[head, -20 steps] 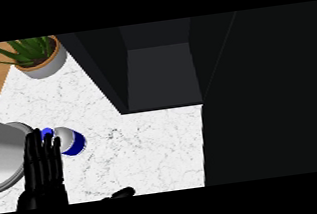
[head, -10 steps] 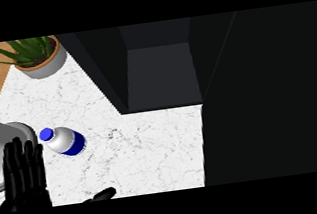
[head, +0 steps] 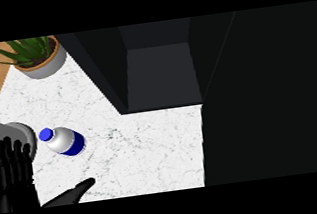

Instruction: Pick up the bottled water, place it into the cabinet and close the cabinet

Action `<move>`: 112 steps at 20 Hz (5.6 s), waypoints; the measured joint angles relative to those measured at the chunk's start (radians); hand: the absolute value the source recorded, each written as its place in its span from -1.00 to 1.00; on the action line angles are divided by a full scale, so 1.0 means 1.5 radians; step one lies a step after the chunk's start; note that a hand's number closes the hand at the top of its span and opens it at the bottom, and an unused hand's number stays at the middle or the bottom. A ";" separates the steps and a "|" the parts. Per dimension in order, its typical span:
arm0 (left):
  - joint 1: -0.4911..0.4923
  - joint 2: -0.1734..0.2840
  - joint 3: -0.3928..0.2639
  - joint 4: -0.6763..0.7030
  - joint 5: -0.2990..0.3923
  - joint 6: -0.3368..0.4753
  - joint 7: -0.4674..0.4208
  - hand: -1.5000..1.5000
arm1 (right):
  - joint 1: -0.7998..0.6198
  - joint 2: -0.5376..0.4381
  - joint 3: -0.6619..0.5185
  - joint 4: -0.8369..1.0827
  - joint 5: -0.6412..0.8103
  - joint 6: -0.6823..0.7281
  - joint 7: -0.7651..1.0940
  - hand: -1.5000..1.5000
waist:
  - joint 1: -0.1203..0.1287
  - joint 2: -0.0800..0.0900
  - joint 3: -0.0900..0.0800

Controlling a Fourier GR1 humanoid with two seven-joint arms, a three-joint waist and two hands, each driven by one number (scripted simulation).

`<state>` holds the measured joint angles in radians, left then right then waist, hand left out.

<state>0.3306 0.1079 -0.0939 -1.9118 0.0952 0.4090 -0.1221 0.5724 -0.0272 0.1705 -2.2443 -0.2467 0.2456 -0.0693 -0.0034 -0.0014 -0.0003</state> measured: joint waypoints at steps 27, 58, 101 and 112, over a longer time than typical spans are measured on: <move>-0.205 0.045 0.230 0.533 0.155 -0.222 -0.178 -1.00 | 0.071 -0.009 0.037 0.003 0.016 0.020 -0.065 -1.00 | -0.003 0.001 0.000; -0.484 0.078 0.307 1.087 0.179 -0.458 -0.422 -1.00 | 0.045 -0.015 0.046 0.022 0.009 0.006 -0.063 -1.00 | -0.009 0.003 -0.001; -0.424 0.033 0.235 0.917 0.212 -0.642 -0.289 1.00 | 0.036 -0.037 0.050 0.049 0.005 -0.002 -0.080 -1.00 | 0.004 -0.002 0.001; -0.325 -0.045 0.143 0.561 0.251 -0.519 -0.113 1.00 | 0.014 -0.021 0.076 0.058 0.016 -0.026 -0.063 -1.00 | 0.006 -0.003 0.001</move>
<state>-0.1572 0.0405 0.1206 -1.0711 0.4715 -0.3700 -0.2921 0.5936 -0.0593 0.2846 -2.1580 -0.2226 0.2068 -0.1645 0.0057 -0.0052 0.0012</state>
